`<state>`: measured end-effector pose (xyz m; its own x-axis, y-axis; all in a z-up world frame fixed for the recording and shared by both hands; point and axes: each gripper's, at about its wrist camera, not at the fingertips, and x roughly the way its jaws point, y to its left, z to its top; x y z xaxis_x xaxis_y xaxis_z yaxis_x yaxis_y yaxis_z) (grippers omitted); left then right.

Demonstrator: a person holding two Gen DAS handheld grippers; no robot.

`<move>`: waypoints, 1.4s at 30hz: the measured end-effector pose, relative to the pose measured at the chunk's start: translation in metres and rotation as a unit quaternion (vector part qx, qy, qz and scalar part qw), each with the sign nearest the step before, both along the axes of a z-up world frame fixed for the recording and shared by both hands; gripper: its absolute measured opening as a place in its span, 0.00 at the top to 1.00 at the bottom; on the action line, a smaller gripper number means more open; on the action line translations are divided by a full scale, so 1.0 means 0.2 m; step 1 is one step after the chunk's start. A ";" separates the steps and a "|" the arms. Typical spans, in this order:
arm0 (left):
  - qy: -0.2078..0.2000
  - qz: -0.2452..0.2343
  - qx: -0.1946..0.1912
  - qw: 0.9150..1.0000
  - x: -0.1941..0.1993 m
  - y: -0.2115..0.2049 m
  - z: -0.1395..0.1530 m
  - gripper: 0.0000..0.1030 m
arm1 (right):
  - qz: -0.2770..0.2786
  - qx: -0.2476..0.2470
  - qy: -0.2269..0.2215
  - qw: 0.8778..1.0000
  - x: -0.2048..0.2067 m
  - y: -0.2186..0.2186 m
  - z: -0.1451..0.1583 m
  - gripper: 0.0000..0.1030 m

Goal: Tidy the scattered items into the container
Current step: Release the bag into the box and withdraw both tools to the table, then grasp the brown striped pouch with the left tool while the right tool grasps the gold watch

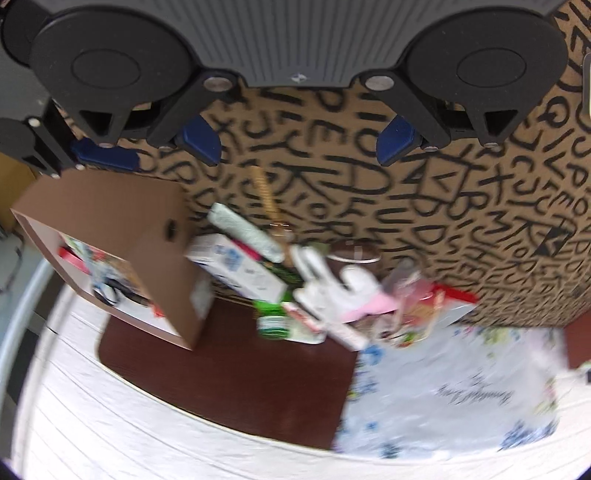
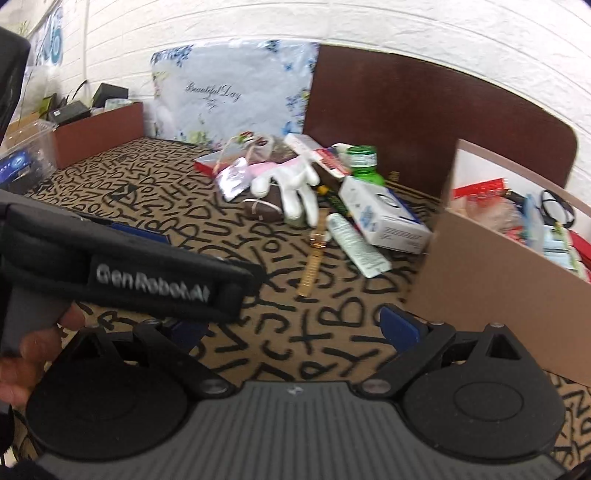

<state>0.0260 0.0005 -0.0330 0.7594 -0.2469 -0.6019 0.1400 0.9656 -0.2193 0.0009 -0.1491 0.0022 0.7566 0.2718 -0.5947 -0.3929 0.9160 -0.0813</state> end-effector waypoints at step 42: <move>-0.017 0.010 0.023 1.000 0.84 0.05 -0.26 0.38 | -0.015 0.010 -0.001 1.000 0.76 0.18 -0.32 0.74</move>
